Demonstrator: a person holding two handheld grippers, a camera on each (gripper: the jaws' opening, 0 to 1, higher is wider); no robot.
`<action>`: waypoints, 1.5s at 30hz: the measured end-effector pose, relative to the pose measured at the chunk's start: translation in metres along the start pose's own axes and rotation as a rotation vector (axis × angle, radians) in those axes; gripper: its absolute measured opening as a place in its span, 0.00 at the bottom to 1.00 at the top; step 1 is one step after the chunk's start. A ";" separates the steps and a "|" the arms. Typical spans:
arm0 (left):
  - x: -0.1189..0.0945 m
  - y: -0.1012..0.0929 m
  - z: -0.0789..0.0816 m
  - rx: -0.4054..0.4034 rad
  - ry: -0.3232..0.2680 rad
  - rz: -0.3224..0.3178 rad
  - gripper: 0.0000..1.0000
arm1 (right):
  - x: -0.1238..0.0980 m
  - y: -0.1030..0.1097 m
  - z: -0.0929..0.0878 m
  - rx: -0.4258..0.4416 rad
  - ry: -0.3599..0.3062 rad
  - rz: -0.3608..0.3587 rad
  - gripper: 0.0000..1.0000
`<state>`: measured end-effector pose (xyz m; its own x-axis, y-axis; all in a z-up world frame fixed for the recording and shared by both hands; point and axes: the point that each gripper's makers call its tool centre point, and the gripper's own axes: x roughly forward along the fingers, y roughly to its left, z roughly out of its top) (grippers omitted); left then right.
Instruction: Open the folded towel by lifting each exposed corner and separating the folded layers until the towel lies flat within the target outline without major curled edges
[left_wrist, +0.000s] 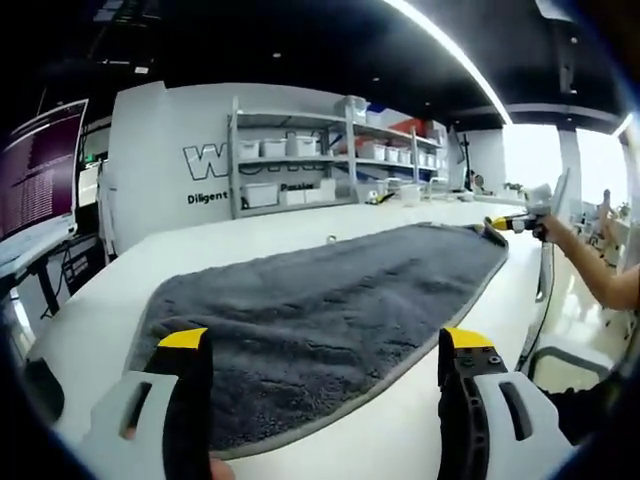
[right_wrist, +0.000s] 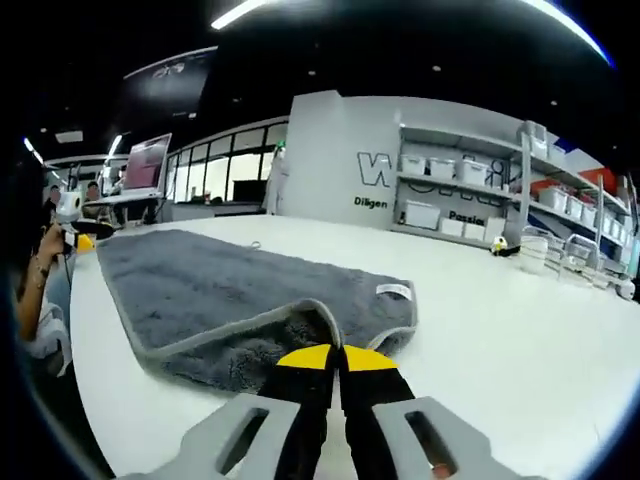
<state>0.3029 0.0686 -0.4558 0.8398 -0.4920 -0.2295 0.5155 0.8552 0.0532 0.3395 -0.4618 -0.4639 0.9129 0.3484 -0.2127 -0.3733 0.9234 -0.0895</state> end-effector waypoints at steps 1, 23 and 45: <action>0.000 0.000 0.000 0.001 0.001 -0.001 0.92 | -0.002 -0.001 -0.001 0.003 -0.001 -0.003 0.00; 0.001 -0.007 -0.004 0.011 0.031 -0.007 0.91 | -0.045 -0.018 -0.036 -0.024 0.130 -0.006 0.34; -0.001 -0.012 -0.002 0.014 0.028 -0.012 0.90 | -0.058 -0.002 0.025 0.011 -0.010 0.017 0.23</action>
<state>0.2956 0.0596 -0.4579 0.8286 -0.4970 -0.2577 0.5278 0.8470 0.0636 0.2911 -0.4800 -0.4271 0.9081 0.3655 -0.2043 -0.3868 0.9191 -0.0752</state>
